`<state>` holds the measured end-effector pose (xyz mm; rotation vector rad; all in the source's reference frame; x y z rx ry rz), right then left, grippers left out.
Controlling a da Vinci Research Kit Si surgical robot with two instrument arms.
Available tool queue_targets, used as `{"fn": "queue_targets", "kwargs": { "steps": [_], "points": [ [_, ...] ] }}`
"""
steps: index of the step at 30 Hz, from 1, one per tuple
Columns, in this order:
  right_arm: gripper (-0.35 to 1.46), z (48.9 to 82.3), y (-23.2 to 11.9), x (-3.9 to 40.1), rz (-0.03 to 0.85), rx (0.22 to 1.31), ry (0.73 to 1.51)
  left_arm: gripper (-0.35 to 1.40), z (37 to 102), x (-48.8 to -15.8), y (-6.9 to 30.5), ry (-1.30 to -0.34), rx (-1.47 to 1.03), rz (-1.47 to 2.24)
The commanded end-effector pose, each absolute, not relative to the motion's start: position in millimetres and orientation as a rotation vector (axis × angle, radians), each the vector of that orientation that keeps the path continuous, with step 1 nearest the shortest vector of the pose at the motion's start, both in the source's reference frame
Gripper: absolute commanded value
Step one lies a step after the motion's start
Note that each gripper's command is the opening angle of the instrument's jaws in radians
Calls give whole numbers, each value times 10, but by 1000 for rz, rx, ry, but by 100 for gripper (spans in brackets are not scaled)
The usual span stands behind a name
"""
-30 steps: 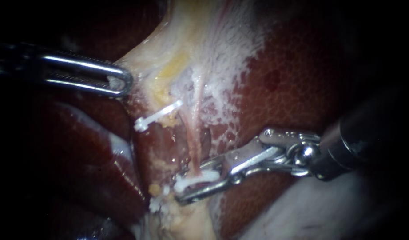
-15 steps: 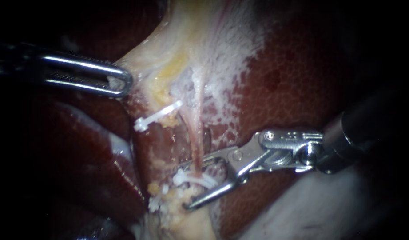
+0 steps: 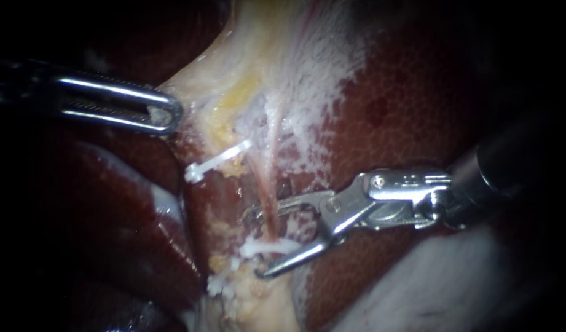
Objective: Going back first clip right tube
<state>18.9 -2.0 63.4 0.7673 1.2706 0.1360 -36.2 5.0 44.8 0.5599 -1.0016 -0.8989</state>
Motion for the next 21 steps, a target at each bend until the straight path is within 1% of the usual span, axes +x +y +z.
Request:
{"fn": "queue_targets", "kwargs": {
  "steps": [1, 8, 15, 21],
  "points": [
    [60, 634, -20, 189, 136, 767, 1271, -35, 448, -362, 50, -1002, 560, -899],
    [60, 632, -18, 184, 142, 761, 1271, -35, 448, -362, 49, -1002, 563, -897],
    [60, 625, 4, 147, 173, 738, 1273, -35, 450, -361, 49, -1003, 562, -896],
    [60, 619, 10, 112, 185, 703, 1277, -35, 455, -362, 46, -1003, 562, -893]
  ]
}}
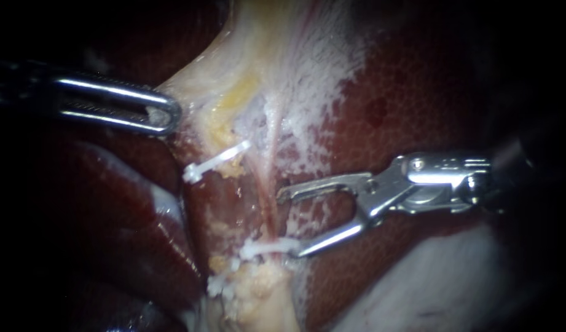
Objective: Going back first clip right tube
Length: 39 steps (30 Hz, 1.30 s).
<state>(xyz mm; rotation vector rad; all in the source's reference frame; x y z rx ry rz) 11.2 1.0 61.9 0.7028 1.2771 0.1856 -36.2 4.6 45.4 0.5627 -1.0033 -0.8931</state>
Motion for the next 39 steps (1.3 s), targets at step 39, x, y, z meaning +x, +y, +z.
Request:
{"fn": "queue_targets", "kwargs": {
  "steps": [39],
  "points": [
    [60, 560, 24, 56, 176, 565, 1247, -35, 529, -392, 24, -962, 593, -881]
  ]
}}
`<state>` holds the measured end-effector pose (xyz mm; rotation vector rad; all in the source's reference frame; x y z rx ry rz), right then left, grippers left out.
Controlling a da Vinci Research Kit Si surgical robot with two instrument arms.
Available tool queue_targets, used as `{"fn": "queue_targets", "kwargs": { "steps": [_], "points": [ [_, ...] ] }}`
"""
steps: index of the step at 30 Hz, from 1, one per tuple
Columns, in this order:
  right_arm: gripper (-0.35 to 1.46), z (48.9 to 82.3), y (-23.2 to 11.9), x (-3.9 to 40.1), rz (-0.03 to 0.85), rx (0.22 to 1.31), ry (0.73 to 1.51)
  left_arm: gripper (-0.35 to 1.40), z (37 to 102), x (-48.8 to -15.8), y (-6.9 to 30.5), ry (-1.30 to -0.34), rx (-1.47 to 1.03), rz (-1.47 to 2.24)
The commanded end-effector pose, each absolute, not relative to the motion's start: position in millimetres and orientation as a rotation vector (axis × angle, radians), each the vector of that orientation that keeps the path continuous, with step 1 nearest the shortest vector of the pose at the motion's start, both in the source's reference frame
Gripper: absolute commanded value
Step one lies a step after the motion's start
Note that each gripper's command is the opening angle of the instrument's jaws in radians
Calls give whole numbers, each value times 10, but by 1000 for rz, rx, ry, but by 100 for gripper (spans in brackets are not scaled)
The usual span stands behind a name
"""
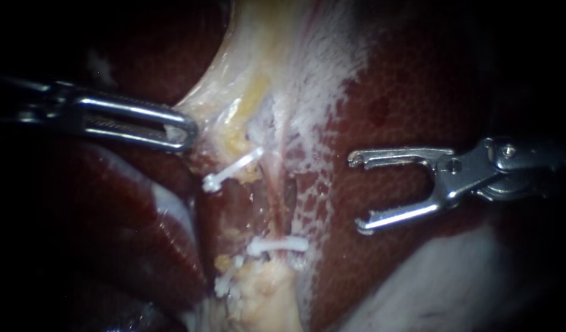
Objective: Going back first clip right tube
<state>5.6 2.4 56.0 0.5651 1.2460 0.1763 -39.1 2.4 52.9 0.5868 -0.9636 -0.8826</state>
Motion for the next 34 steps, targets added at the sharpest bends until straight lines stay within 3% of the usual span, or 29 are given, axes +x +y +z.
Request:
{"fn": "queue_targets", "kwargs": {
  "steps": [1, 11, 34],
  "points": [
    [60, 560, 24, 55, 178, 563, 1246, -35, 534, -395, 23, -960, 596, -877],
    [60, 559, 23, 55, 179, 562, 1246, -35, 544, -417, 16, -952, 612, -865],
    [60, 558, 21, 57, 179, 561, 1245, -35, 541, -419, 14, -953, 615, -862]
  ]
}}
